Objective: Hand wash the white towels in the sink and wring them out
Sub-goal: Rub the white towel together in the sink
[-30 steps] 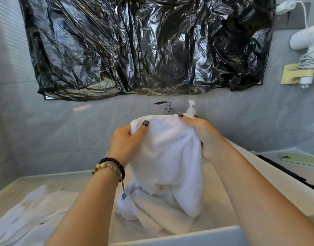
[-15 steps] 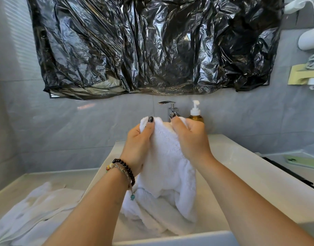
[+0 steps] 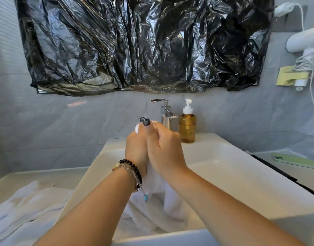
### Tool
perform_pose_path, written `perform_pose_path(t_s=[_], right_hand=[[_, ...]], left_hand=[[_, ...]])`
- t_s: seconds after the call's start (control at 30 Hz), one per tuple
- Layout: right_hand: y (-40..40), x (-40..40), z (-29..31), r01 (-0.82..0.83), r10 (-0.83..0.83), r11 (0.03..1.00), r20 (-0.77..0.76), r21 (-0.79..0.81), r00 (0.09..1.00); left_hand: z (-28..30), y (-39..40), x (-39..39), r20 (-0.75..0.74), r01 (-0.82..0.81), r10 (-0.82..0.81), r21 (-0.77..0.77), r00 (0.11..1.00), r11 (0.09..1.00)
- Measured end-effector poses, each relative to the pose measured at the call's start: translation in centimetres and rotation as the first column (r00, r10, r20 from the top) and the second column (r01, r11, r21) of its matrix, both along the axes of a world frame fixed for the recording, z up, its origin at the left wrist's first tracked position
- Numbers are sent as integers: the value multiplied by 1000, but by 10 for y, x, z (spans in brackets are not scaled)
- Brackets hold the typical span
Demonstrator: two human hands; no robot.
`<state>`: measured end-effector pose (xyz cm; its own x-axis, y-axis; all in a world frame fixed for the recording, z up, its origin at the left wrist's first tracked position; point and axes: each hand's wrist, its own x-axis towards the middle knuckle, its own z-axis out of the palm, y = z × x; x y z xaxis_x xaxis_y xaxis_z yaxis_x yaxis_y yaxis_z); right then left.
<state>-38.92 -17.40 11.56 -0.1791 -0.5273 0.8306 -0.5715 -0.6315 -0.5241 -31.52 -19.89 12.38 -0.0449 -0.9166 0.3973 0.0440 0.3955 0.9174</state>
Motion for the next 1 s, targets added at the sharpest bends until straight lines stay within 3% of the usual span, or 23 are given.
perform_pose_path(t_s=[0.07,0.13,0.23,0.33,0.47,0.63,0.8,0.87,0.93,1.0], right_hand=[[-3,7,0,4,-4,1000,-58,-9,998],[-14,-1,9,115,-114,993,-79,5,990],[-26,-26,23,195,-198,970,5,146,980],[-22,-28,18,251,-250,967,-27,41,968],[-7,4,1,120,-123,992,-191,-29,974],[-27,-28,22,196,-184,973,-103,121,978],[-15,-28,14,249,-243,964,-68,94,968],[-14,-26,14,176,-173,967,-32,182,984],[-16,-30,17,-65,10,953,181,297,983],[-15,-41,19,-339,187,856,377,390,907]], left_hand=[[-3,-2,5,-36,37,-33,95,999,995],[-5,1,5,-115,109,-88,195,990,975],[-10,9,-7,-77,159,-144,268,987,950],[-9,9,-11,-134,157,-126,254,983,954],[-5,1,3,-247,155,-93,244,965,957],[-4,8,-1,-131,177,-147,257,980,950],[-2,10,-6,-90,156,-139,215,986,964],[-2,8,-2,-107,122,-100,227,989,966],[3,5,3,-146,82,-50,217,988,973],[8,-1,10,-218,49,-6,192,976,980]])
